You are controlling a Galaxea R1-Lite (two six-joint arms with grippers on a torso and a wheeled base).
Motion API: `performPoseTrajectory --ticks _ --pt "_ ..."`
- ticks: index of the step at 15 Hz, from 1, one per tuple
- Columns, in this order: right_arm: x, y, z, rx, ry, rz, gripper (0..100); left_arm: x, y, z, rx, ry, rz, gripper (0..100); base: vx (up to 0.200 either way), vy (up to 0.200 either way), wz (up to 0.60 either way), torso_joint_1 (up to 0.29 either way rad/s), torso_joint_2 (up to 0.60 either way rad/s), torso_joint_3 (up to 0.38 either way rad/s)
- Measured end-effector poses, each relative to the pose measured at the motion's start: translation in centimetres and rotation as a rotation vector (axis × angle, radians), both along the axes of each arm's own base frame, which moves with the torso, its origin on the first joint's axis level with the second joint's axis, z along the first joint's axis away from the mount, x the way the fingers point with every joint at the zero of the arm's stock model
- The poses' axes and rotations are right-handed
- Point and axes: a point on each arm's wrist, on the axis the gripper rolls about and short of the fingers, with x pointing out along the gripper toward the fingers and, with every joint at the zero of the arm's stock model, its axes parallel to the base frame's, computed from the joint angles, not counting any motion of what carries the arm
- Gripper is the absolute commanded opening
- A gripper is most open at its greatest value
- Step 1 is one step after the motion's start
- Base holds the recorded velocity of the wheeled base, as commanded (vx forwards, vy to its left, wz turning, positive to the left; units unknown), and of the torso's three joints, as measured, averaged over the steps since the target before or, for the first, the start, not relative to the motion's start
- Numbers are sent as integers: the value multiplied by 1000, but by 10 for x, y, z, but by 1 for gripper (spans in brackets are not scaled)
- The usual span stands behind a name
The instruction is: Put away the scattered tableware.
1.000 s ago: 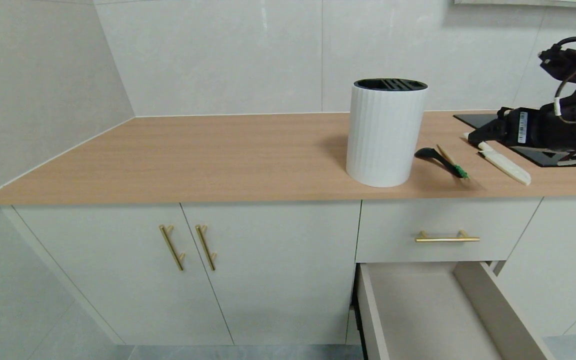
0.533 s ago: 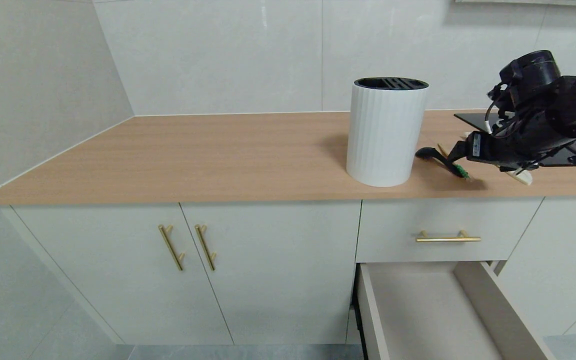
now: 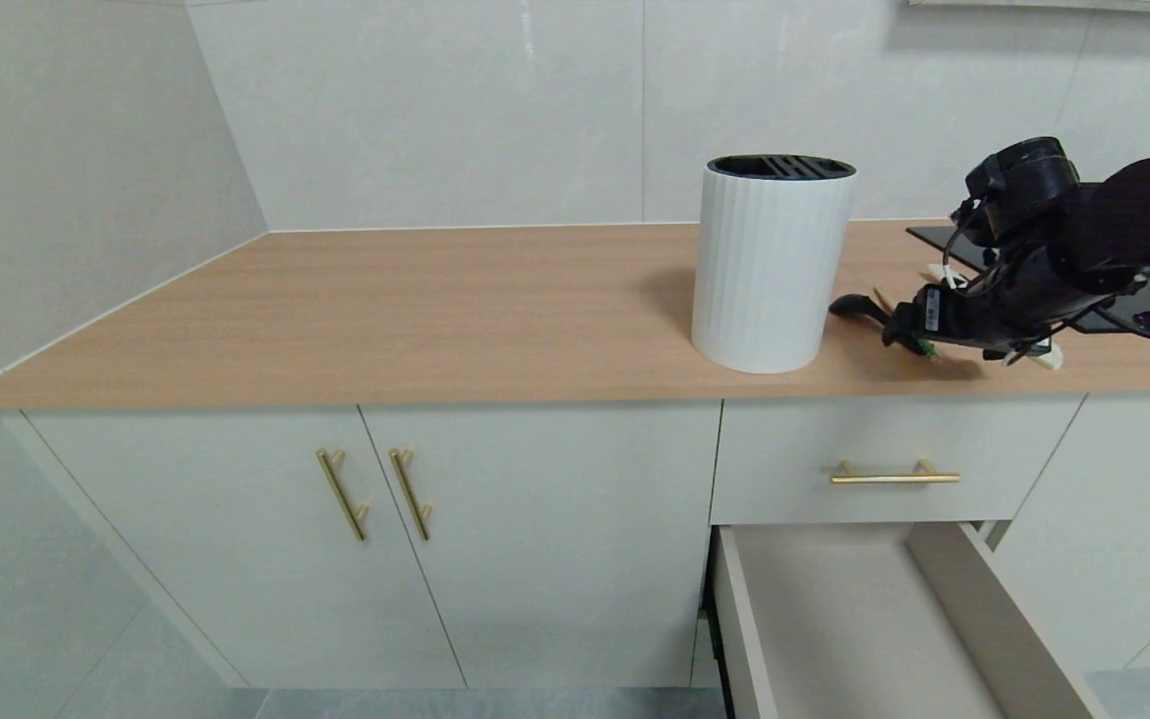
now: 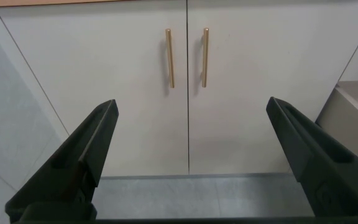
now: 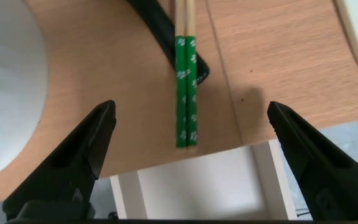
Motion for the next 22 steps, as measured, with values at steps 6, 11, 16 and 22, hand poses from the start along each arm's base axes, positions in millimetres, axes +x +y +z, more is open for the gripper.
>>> performPoseTrajectory --ticks 6,11,16,22 --pt "6 -2 -7 0 16 -5 0 0 0 0 0 0 0 100 0 0 0 0 0 0" --pt "1 -2 1 12 -6 -12 0 0 0 0 0 1 0 100 0 0 0 0 0 0" --pt "-49 -8 43 67 -88 1 0 0 0 0 0 0 0 100 0 0 0 0 0 0" --pt "-172 1 68 117 -125 227 0 0 0 0 0 0 0 100 0 0 0 0 0 0"
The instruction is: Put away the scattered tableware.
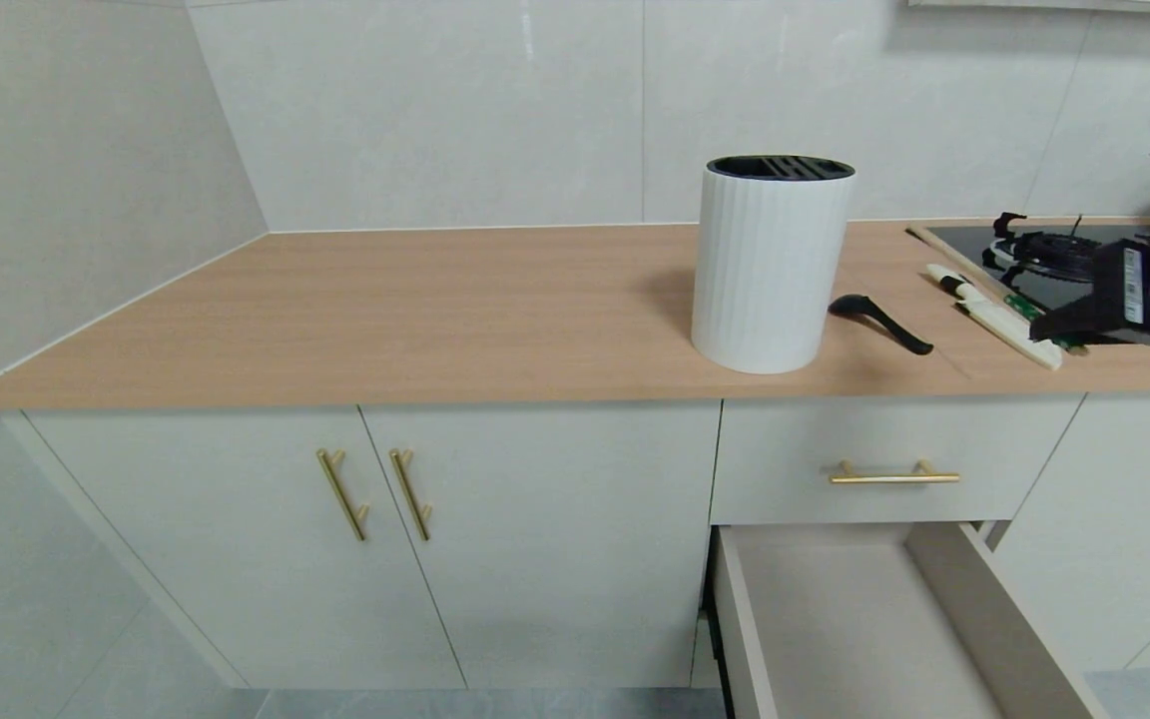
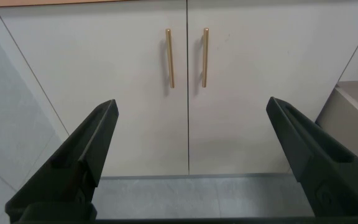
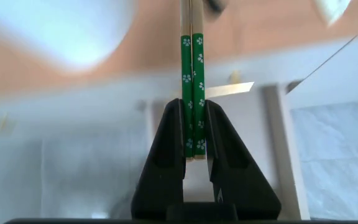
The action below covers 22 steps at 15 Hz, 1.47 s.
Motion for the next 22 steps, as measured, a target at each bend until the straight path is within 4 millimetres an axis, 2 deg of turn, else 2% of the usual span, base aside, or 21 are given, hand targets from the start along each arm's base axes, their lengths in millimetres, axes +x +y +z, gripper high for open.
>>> performPoseTrajectory --ticks 3,5,8,10,12,15,19,22 --pt "-69 6 -8 -16 27 158 0 0 0 0 0 0 0 100 0 0 0 0 0 0" --pt "-106 3 -27 -42 94 248 0 0 0 0 0 0 0 100 0 0 0 0 0 0" --pt "-135 -4 -62 -56 197 349 0 0 0 0 0 0 0 100 0 0 0 0 0 0" --pt "-144 -4 -86 -65 273 405 0 0 0 0 0 0 0 100 0 0 0 0 0 0" --pt "-141 -1 -107 -84 346 418 0 0 0 0 0 0 0 100 0 0 0 0 0 0" --pt "-125 9 -131 -113 443 406 0 0 0 0 0 0 0 100 0 0 0 0 0 0" --pt "-92 22 -153 -117 521 342 0 0 0 0 0 0 0 100 0 0 0 0 0 0" --pt "-51 34 -174 -104 528 275 0 0 0 0 0 0 -1 100 0 0 0 0 0 0"
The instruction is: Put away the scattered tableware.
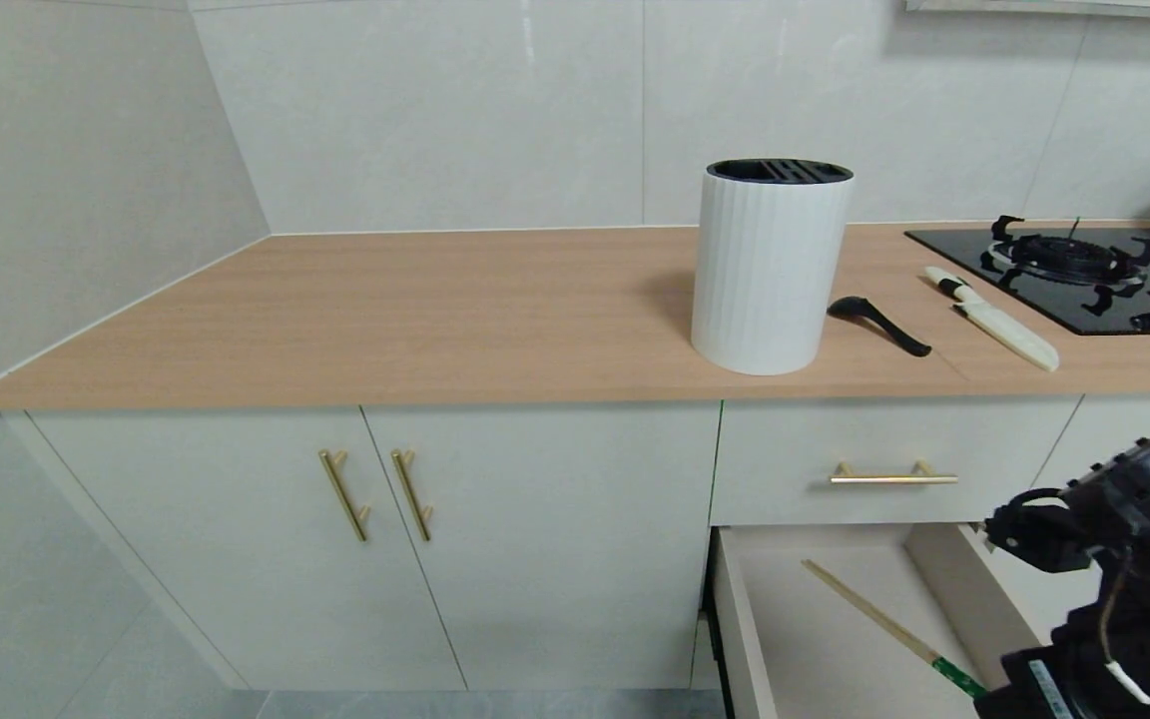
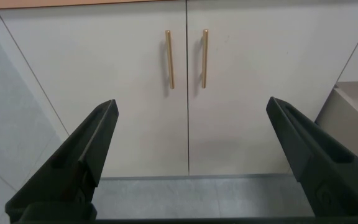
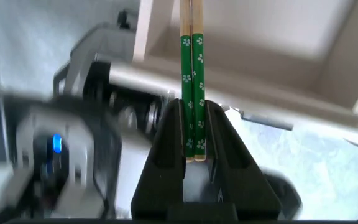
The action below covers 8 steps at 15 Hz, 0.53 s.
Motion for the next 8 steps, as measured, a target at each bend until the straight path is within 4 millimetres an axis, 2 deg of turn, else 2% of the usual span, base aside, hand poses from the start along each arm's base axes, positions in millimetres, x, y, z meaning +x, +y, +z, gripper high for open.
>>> performPoseTrajectory --ticks 5,8 --pt "57 13 -36 -57 83 -109 0 0 0 0 0 0 1 100 0 0 0 0 0 0" --pt "77 19 -51 -97 113 -150 0 0 0 0 0 0 0 100 0 0 0 -11 33 20"
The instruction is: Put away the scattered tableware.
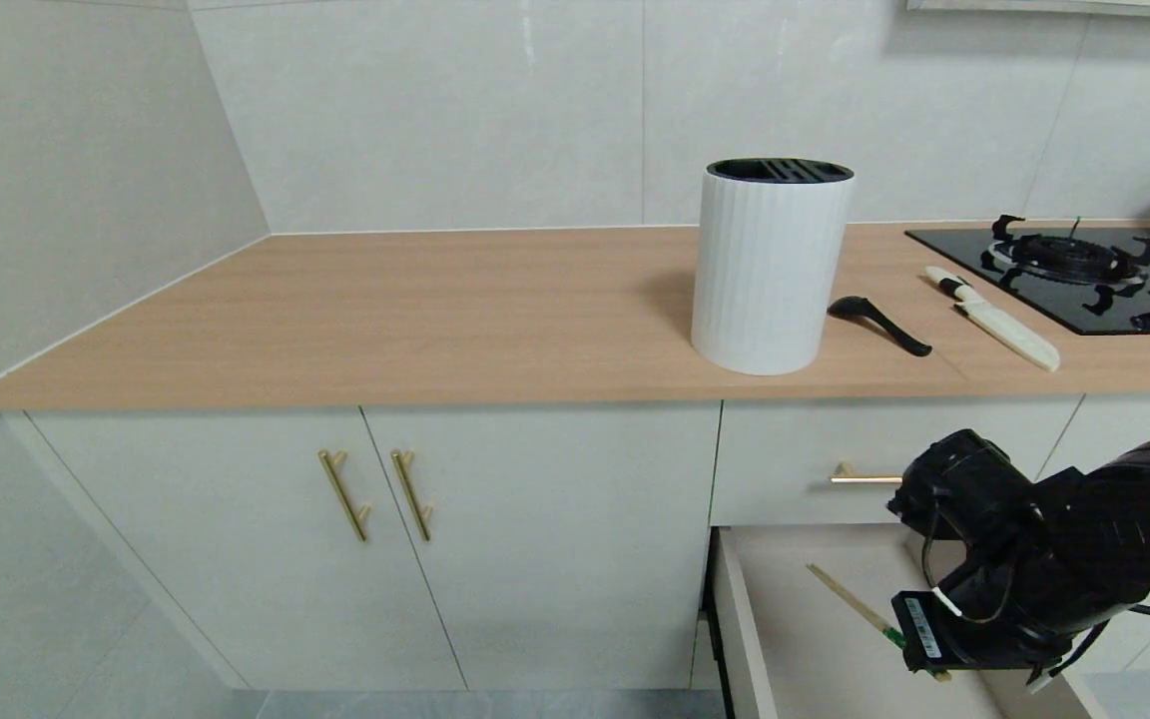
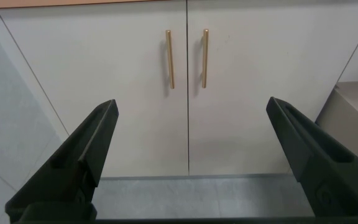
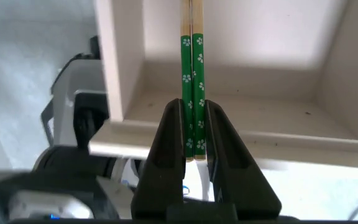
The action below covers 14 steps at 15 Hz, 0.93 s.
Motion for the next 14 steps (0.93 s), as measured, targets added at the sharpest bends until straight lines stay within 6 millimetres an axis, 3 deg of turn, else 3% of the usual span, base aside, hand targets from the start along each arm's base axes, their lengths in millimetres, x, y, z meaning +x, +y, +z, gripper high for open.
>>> performPoseTrajectory --ticks 7,14 --pt "11 4 -14 -28 18 -8 0 0 0 0 0 0 1 100 0 0 0 -104 399 283" --pt "19 7 -10 -37 -38 -12 0 0 0 0 0 0 0 100 0 0 0 -42 342 293"
